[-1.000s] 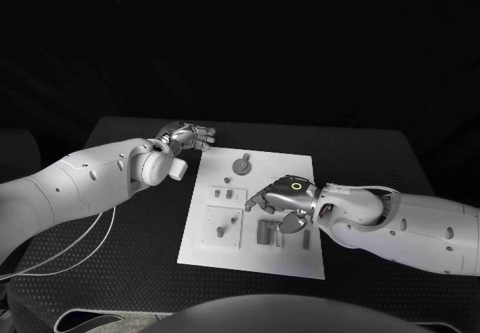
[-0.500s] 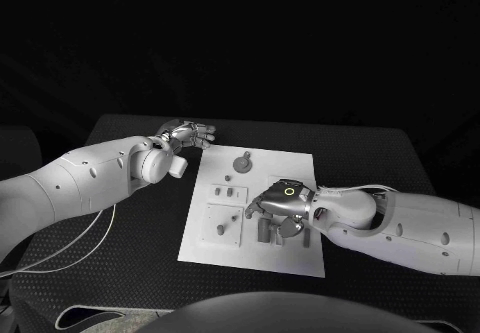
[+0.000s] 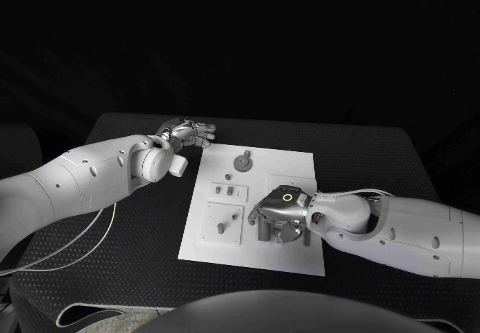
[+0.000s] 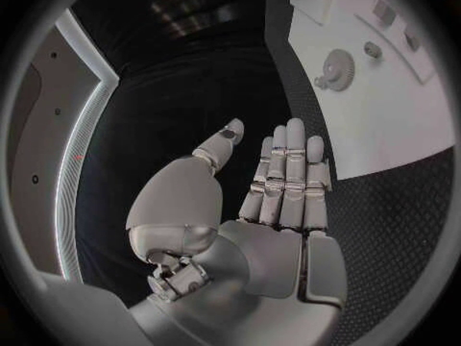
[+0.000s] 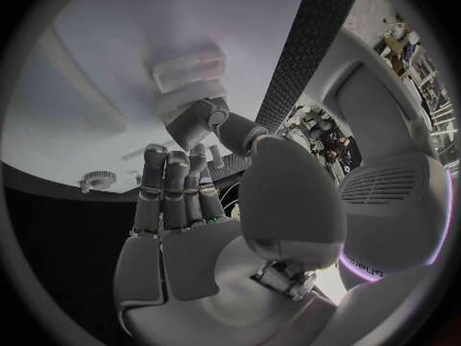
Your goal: Assemble the parts on the task board
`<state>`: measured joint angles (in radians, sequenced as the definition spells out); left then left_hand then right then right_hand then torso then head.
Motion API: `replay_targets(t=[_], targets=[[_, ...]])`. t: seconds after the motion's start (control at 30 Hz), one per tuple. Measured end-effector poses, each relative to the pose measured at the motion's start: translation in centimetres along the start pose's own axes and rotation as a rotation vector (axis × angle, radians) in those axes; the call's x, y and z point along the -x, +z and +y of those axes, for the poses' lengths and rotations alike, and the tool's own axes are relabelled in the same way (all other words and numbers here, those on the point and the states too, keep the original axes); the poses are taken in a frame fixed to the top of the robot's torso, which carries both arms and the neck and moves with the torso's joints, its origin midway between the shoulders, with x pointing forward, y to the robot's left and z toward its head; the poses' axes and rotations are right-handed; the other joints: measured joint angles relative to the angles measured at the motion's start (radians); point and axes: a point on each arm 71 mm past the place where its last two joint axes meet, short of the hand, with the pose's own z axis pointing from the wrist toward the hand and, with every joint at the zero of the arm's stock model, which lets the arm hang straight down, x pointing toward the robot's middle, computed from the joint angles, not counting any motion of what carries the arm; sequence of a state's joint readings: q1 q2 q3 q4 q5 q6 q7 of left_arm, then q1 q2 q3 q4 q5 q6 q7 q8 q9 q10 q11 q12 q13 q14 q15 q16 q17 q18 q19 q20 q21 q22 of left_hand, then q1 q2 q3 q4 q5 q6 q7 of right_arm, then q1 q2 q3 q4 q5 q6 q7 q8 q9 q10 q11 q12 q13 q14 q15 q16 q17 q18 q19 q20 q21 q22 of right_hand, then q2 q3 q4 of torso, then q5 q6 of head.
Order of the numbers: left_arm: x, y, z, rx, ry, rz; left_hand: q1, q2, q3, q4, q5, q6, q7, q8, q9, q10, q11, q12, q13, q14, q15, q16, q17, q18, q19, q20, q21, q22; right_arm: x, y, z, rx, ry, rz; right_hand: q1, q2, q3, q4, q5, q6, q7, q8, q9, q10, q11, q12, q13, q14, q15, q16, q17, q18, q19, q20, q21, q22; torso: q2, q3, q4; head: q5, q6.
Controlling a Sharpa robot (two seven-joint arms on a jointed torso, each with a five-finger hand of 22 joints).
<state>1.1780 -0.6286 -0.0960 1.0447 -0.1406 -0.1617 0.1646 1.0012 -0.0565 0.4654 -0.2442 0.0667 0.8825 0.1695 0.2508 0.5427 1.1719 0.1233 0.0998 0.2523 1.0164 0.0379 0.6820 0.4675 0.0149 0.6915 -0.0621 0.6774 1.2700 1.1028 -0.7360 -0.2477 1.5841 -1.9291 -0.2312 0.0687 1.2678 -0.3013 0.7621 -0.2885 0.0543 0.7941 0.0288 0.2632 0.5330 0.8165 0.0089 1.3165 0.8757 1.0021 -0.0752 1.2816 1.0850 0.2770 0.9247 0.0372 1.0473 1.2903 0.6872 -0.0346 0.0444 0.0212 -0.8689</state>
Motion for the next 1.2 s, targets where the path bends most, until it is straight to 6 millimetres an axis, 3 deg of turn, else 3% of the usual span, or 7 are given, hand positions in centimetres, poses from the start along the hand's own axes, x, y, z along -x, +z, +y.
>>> replay_targets(t=[0.57, 0.8, 0.93, 1.2], targets=[[0.15, -0.08, 0.07, 0.002, 0.001, -0.002, 0.0, 0.0, 0.0, 0.0, 0.0, 0.0, 0.0, 0.0, -0.001, 0.0, 0.0, 0.0, 0.0, 0.0, 0.0, 0.0, 0.001, 0.0, 0.0, 0.0, 0.0, 0.001, -0.43, 0.08, 0.1, 0.002, 0.005, 0.014, 0.0, 0.0, 0.031, 0.001, 0.0, 0.021, 0.005, 0.015, 0.006, 0.0, 0.0, 0.012, -0.008, 0.0, 0.0, 0.014, -0.009, 0.0, 0.004, 0.004, 0.008, 0.004, 0.0, 0.0004, -0.0017, 0.002, -0.004], [0.14, -0.07, 0.07, 0.002, 0.001, -0.002, 0.0, 0.0, 0.0, 0.0, 0.0, 0.0, 0.0, 0.0, -0.001, 0.0, 0.0, 0.0, 0.0, 0.0, 0.0, 0.0, 0.001, 0.0, 0.0, 0.0, 0.0, 0.001, -0.53, 0.07, 0.1, 0.007, 0.006, 0.014, 0.001, 0.012, 0.069, 0.011, 0.0, 0.099, 0.027, 0.057, 0.022, 0.0, 0.0, 0.027, -0.014, 0.0, 0.0, 0.031, -0.016, -0.001, 0.015, 0.0, 0.019, 0.007, 0.0, 0.0006, -0.0021, 0.002, -0.004], [0.13, -0.07, 0.08, 0.002, 0.001, -0.001, 0.0, 0.0, 0.0, 0.0, 0.0, 0.0, 0.0, 0.0, -0.001, 0.0, 0.0, 0.0, 0.0, 0.0, 0.0, 0.0, 0.002, 0.0, 0.0, 0.0, 0.0, 0.001, -0.59, 0.05, -0.05, 0.004, 0.005, 0.014, -0.006, 0.019, 0.085, 0.011, 0.0, 0.141, 0.042, 0.072, 0.028, 0.006, -0.006, 0.038, -0.02, 0.0, 0.0, 0.043, -0.023, -0.013, 0.02, -0.005, 0.025, 0.01, 0.0, 0.0006, -0.002, 0.001, -0.004], [0.15, -0.07, 0.08, 0.003, 0.001, -0.001, 0.0, 0.0, 0.0, 0.0, 0.0, 0.0, 0.0, 0.0, -0.001, 0.0, 0.0, 0.0, 0.0, 0.0, 0.0, 0.0, 0.002, 0.0, 0.0, 0.0, 0.0, 0.002, -0.54, 0.09, -0.07, 0.003, -0.001, 0.005, -0.009, 0.029, 0.091, 0.012, 0.0, 0.167, 0.036, 0.086, 0.032, 0.012, -0.011, 0.043, -0.028, 0.003, -0.003, 0.05, -0.031, -0.014, 0.027, -0.012, 0.034, 0.011, 0.0, 0.0005, -0.0016, -0.001, -0.004]])
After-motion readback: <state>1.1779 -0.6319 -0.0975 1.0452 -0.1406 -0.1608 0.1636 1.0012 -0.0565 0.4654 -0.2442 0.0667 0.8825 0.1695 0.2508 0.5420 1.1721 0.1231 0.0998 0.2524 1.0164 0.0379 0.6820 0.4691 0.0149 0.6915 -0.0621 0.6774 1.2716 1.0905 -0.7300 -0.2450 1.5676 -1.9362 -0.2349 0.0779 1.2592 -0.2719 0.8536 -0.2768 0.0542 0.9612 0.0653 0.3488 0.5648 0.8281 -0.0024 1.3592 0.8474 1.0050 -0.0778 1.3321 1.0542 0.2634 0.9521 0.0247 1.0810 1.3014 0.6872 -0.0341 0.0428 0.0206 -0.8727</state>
